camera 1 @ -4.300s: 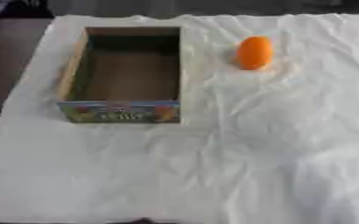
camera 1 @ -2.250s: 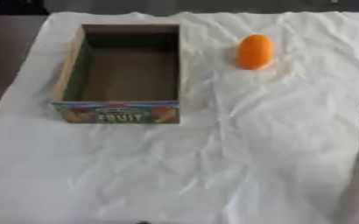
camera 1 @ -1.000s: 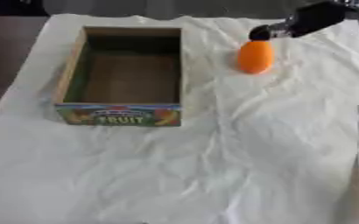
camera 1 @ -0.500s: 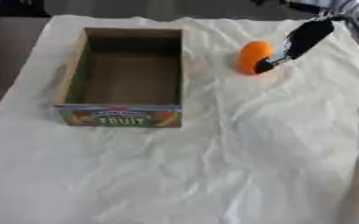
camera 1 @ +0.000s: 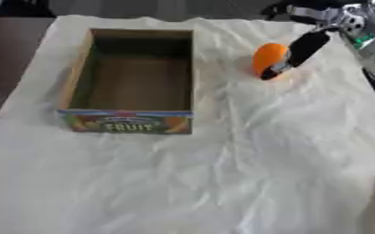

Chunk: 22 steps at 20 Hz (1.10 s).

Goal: Pick up objects on the table and place them in the box.

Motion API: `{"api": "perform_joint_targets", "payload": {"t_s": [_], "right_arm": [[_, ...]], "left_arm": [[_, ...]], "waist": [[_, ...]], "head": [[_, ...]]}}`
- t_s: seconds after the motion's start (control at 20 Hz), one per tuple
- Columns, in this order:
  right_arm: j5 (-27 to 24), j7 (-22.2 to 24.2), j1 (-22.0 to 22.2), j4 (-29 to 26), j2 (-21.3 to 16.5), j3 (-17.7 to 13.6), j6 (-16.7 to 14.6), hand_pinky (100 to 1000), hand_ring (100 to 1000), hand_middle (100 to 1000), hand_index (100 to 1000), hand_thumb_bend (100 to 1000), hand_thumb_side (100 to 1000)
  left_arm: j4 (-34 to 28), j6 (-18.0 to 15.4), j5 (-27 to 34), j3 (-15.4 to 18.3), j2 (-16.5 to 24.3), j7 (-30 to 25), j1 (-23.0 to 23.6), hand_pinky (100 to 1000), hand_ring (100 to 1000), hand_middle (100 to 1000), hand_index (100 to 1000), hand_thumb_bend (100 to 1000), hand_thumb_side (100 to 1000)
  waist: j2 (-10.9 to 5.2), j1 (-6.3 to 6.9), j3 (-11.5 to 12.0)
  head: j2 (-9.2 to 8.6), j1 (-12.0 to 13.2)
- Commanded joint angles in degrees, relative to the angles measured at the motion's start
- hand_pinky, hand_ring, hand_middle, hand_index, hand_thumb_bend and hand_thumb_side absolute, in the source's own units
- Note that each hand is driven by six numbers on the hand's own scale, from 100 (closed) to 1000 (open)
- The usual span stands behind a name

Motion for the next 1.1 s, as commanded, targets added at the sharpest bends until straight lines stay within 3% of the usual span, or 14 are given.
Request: {"api": "perform_joint_targets", "payload": {"t_s": [0.05, 0.7, 0.8, 0.9, 1.1], "right_arm": [[1.4, -0.6, -1.4, 1.7, -0.3, -0.2, 0.0, 921, 979, 883, 1000, 757, 372], [6.7, -1.4, -1.7, 6.7, 0.5, -0.9, 2.2, 904, 958, 866, 1000, 594, 431], [7.2, -1.1, -1.8, 6.8, 0.5, -1.0, 2.4, 896, 946, 839, 984, 517, 458], [7.4, -0.9, -1.8, 6.9, 0.6, -1.0, 2.5, 895, 943, 834, 980, 498, 450], [7.8, -0.2, -2.0, 6.9, 0.6, -0.9, 2.2, 885, 927, 799, 936, 309, 381]], "left_arm": [[-1.0, -0.1, 0.2, -0.1, 0.4, -0.2, -0.8, 332, 666, 814, 778, 100, 709], [-1.0, 0.0, 0.2, -0.2, 0.3, -0.3, -0.8, 329, 668, 816, 775, 100, 711], [-1.0, 0.0, 0.2, -0.2, 0.3, -0.4, -0.8, 329, 668, 816, 775, 100, 712], [-1.0, 0.0, 0.2, -0.2, 0.3, -0.4, -0.8, 329, 669, 816, 775, 100, 712], [-1.0, 0.0, 0.2, -0.2, 0.2, -0.4, -0.8, 328, 668, 815, 773, 100, 710]], "waist": [[-0.83, 0.16, 0.2], [-0.35, 0.3, 0.4], [-0.34, 0.27, 0.3], [-0.35, 0.26, 0.3], [-0.39, 0.2, 0.2]], "head": [[-0.67, -0.2], [-0.75, -0.3], [-0.72, -0.3], [-0.68, -0.3], [-0.64, -0.3]]}}
